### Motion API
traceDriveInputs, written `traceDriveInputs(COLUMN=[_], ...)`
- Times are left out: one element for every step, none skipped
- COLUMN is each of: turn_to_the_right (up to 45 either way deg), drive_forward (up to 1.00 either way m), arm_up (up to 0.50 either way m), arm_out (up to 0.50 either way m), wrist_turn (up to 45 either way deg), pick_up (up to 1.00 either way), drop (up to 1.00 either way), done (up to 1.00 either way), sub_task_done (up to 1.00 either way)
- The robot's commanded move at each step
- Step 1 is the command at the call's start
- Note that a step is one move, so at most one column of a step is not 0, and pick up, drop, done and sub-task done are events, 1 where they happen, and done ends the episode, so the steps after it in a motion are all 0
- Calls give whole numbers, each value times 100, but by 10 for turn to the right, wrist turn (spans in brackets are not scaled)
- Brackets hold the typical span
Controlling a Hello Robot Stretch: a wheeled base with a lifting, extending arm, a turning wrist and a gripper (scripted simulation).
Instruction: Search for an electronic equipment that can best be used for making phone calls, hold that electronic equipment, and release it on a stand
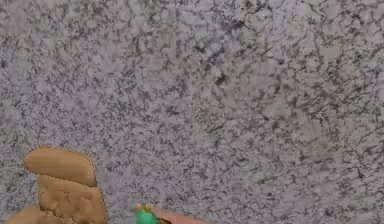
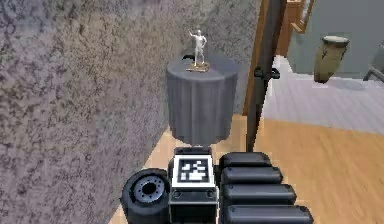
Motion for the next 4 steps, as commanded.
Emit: traceDriveInputs(turn_to_the_right=[-450, -180, 0, 0], drive_forward=[0, 0, 0, 0], arm_up=[0, 0, 0, 0], arm_out=[0, 0, 32, 0], wrist_turn=[0, 0, 0, 390], pick_up=[0, 0, 0, 0], drop=[0, 0, 0, 0], done=[0, 0, 0, 0], sub_task_done=[0, 0, 0, 0])
